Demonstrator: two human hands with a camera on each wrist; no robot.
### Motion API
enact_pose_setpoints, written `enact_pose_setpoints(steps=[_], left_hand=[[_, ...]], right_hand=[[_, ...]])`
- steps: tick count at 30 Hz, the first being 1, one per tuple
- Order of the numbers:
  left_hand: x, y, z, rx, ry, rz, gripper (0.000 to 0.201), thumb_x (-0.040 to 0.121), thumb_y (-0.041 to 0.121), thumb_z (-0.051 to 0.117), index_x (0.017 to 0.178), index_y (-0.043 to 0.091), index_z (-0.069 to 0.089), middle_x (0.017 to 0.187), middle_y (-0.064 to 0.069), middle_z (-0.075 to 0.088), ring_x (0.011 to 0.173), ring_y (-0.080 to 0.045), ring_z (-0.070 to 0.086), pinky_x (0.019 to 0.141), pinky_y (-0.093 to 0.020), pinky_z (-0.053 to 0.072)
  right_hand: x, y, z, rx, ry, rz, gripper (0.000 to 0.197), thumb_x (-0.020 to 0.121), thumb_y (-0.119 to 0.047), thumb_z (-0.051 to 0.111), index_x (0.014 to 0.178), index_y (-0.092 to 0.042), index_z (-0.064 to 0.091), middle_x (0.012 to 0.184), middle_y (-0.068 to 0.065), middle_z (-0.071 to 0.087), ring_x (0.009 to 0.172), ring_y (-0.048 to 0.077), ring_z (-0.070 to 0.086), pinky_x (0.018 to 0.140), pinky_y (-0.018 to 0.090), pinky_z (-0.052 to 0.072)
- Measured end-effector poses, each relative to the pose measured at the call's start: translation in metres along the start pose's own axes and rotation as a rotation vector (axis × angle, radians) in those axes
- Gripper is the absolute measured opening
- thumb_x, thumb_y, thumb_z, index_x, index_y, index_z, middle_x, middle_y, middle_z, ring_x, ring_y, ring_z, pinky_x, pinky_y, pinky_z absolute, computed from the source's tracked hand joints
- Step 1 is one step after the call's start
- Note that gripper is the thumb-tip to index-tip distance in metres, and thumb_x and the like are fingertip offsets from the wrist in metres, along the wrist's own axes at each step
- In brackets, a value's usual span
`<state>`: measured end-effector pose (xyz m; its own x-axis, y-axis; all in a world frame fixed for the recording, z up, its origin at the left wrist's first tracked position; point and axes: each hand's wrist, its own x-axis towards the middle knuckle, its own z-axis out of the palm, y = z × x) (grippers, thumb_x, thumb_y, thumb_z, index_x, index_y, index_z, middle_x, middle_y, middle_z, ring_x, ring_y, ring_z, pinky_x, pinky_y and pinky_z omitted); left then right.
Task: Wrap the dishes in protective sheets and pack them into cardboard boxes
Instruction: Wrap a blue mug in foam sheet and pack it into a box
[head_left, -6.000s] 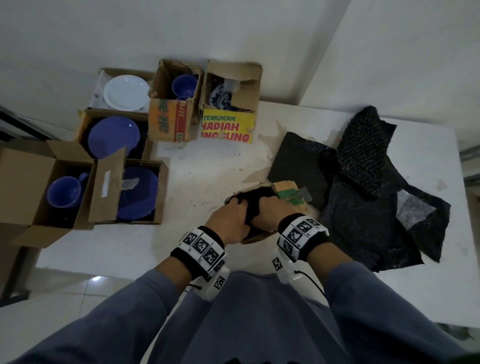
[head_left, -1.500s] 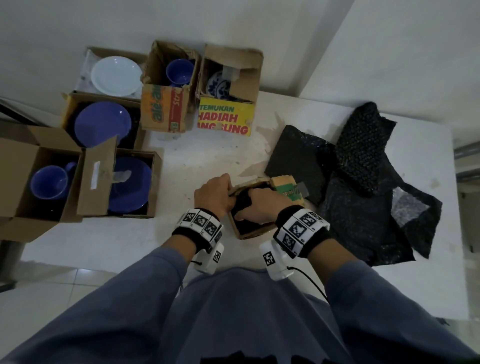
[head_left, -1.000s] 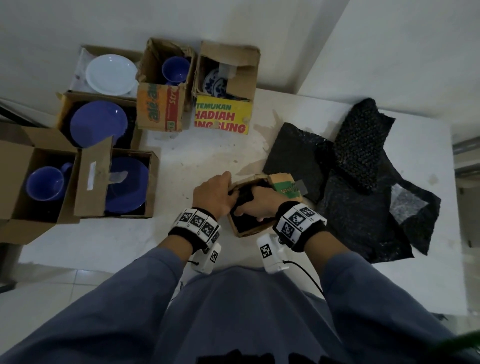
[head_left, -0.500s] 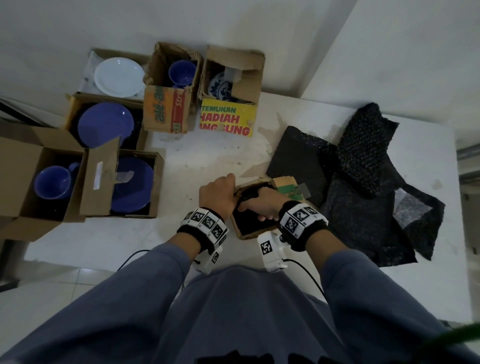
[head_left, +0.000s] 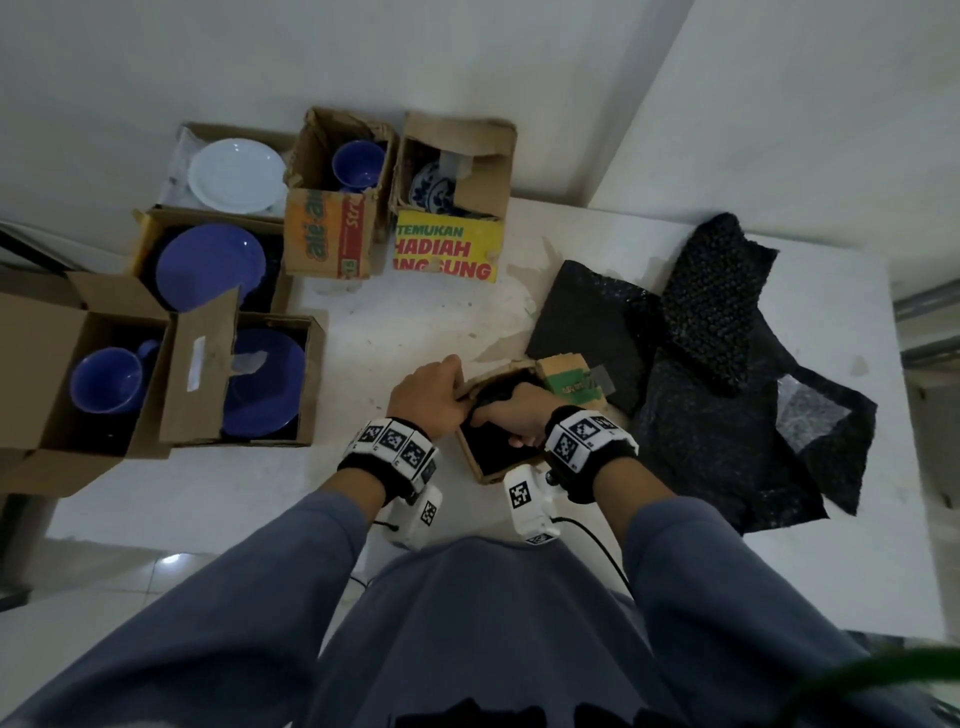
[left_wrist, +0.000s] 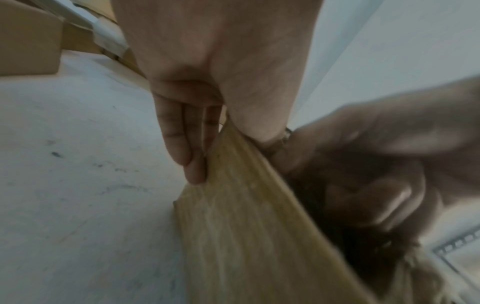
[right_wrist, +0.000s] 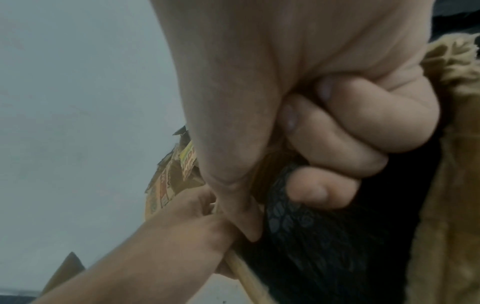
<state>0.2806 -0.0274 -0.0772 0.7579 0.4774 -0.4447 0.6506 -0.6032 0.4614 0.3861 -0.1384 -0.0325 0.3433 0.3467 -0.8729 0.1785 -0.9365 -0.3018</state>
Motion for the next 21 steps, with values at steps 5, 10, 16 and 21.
enact_pose_setpoints(steps=[5,10,16,21], left_hand=[[-0.009,-0.01,0.006,-0.194,-0.03,-0.118,0.022,0.079,0.021,0.067,0.089,0.027,0.048,0.087,0.001,0.061,0.078,-0.026,0.059,0.062,-0.034,0.047],[-0.015,-0.003,0.021,-0.199,0.074,-0.173,0.023,0.077,0.017,0.064,0.094,0.022,0.048,0.095,-0.002,0.054,0.082,-0.028,0.056,0.065,-0.035,0.047],[-0.02,-0.007,0.026,-0.281,0.046,-0.17,0.023,0.077,0.02,0.065,0.093,0.019,0.048,0.095,-0.008,0.056,0.083,-0.03,0.057,0.064,-0.033,0.043],[-0.028,-0.014,0.022,-0.495,0.021,-0.179,0.025,0.08,0.028,0.074,0.091,0.02,0.053,0.095,-0.006,0.064,0.086,-0.027,0.064,0.073,-0.038,0.053]], right_hand=[[-0.006,0.014,-0.002,0.045,0.041,-0.041,0.039,0.083,-0.049,0.069,0.091,-0.013,0.059,0.055,0.0,0.06,0.045,0.013,0.052,0.041,0.018,0.035],[-0.015,0.052,-0.015,0.278,0.375,-0.265,0.023,0.085,-0.041,0.07,0.094,-0.02,0.074,0.078,-0.004,0.07,0.076,0.011,0.065,0.067,0.024,0.049],[0.001,0.11,-0.014,0.604,0.575,0.064,0.054,0.08,-0.047,0.07,0.119,-0.014,0.055,0.111,0.005,0.06,0.101,0.025,0.06,0.081,0.034,0.046],[0.017,0.108,-0.009,1.112,0.652,-0.065,0.071,0.078,-0.018,0.076,0.14,-0.015,0.041,0.109,0.01,0.068,0.089,0.021,0.068,0.072,0.035,0.055]])
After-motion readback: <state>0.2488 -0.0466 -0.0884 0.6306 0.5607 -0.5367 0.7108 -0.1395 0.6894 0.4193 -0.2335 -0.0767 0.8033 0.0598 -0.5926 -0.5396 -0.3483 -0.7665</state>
